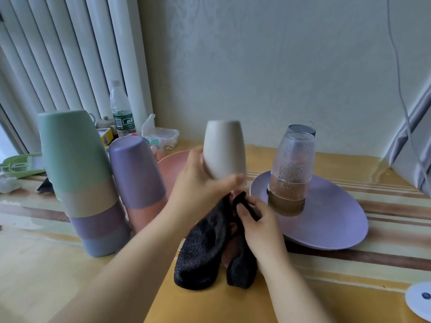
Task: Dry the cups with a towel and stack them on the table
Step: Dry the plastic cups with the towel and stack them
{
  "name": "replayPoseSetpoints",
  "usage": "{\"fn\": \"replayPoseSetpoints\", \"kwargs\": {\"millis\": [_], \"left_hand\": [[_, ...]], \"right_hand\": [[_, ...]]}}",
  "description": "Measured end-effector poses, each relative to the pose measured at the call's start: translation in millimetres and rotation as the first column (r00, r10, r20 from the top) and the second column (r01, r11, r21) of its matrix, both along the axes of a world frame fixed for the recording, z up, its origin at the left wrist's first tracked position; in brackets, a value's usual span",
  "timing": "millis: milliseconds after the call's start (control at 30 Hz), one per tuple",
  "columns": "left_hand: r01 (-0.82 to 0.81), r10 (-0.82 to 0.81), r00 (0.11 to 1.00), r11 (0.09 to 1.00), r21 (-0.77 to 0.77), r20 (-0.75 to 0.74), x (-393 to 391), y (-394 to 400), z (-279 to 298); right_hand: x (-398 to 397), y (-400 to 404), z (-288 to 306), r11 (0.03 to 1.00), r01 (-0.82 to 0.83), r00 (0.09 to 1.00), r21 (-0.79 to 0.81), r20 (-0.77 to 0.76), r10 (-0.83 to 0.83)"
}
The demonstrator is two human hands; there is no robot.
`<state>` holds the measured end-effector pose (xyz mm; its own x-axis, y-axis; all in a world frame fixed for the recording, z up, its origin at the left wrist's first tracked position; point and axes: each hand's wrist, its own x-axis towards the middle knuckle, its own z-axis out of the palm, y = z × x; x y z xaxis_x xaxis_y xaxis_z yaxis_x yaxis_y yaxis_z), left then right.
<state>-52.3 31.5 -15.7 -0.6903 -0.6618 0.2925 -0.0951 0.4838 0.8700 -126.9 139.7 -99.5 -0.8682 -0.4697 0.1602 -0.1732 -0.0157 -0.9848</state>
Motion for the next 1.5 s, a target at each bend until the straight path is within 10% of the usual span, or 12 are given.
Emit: {"fn": "replayPoseSetpoints", "kwargs": {"millis": [167,300,400,500,833,967,1133,1500], "left_hand": [[0.006,-0.006,0.999,1.000,0.007,0.039,44.0,13.0,-27.0],[0.046,-0.043,0.999,0.993,0.107,-0.027,45.5,5.7,-40.1],[0.118,-0.110,0.992,0.980,0.162,-0.058,44.5,3.5,-47.4],[0.213,-0.207,0.977,0.964,0.160,-0.056,46.9,-2.0,-53.6],[0.467,-0.459,0.884,0.852,0.237,-0.089,55.2,2.6,-57.1],[0.499,-0.447,0.866,0.792,0.351,-0.222,54.1,3.1,-56.8],[0.491,-0.325,0.869,0.658,0.571,-0.374,50.7,-0.5,-65.8],[0.095,-0.048,0.959,0.983,0.155,-0.281,45.6,17.8,-68.4]], "right_hand": [[6.7,0.5,13.8,0.932,0.155,0.956,-0.327,0.286,-0.058],[27.0,2.9,34.7,0.921,-0.040,0.998,-0.387,-0.065,0.016],[44.1,-8.0,25.4,0.975,-0.198,0.885,-0.098,-0.446,0.135],[50.2,-16.4,20.5,0.993,-0.115,0.860,0.032,-0.496,0.116],[35.4,-1.7,44.2,0.964,-0.145,0.985,-0.222,-0.127,0.119],[38.5,-5.0,37.4,0.868,-0.157,0.885,-0.471,0.324,0.336],[53.2,-16.9,21.6,0.917,-0.076,0.878,-0.392,0.409,0.248],[48.4,-13.4,30.6,0.972,-0.038,0.998,-0.232,-0.053,0.026]]}}
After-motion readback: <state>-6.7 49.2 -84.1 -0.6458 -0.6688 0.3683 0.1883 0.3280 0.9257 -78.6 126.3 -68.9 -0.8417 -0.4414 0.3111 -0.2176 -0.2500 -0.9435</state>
